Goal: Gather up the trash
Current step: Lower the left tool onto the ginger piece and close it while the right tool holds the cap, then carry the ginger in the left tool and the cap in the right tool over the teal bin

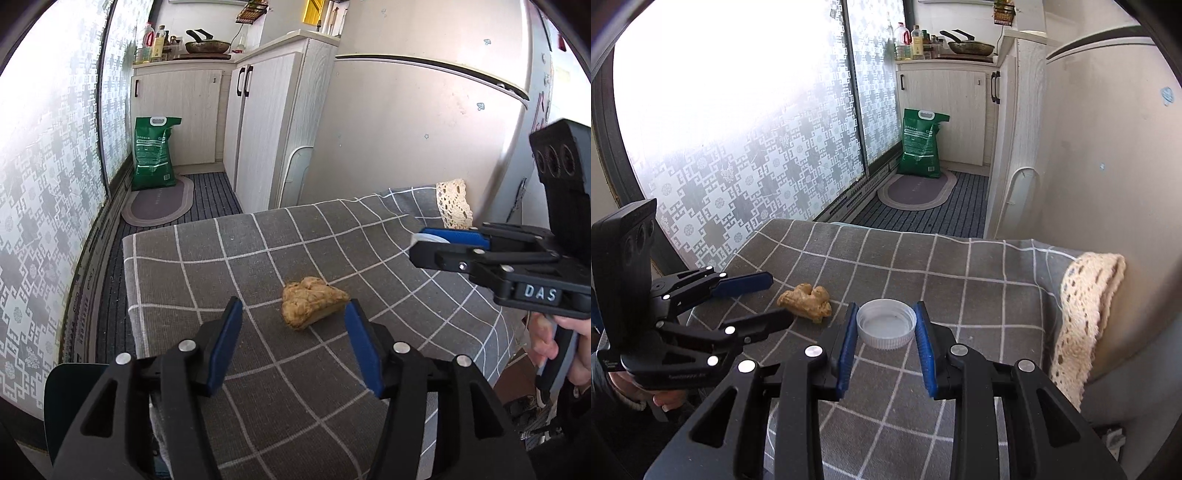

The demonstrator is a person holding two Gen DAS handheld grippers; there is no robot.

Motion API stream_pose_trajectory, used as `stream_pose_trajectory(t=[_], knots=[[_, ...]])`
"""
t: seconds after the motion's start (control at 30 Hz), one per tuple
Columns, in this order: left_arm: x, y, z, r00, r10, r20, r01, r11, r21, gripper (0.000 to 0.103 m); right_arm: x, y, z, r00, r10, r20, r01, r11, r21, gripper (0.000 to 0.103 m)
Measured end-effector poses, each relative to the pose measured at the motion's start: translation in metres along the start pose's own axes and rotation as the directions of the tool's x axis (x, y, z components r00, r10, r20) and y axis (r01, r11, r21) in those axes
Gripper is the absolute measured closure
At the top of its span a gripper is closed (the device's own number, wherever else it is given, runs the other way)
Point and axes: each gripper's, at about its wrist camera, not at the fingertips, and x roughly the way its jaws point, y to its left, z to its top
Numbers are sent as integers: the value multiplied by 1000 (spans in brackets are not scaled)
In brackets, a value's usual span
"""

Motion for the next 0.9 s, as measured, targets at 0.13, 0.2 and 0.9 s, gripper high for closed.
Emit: stream_pose_trajectory(t=[0.13, 0.2, 0.9], knots=[[9, -11, 5, 998, 59, -13, -59, 998, -1, 34, -13, -5, -10, 1000, -16, 13, 16, 1000, 14, 73], [11, -20, 6, 995, 96, -11, -96, 995, 10, 33, -18, -7, -13, 1000, -20, 20, 19, 1000, 25, 73], [25, -34, 6, 979, 199, -35, -200, 980, -26, 55, -33, -17, -45, 999, -33, 0, 33, 998, 52, 73]])
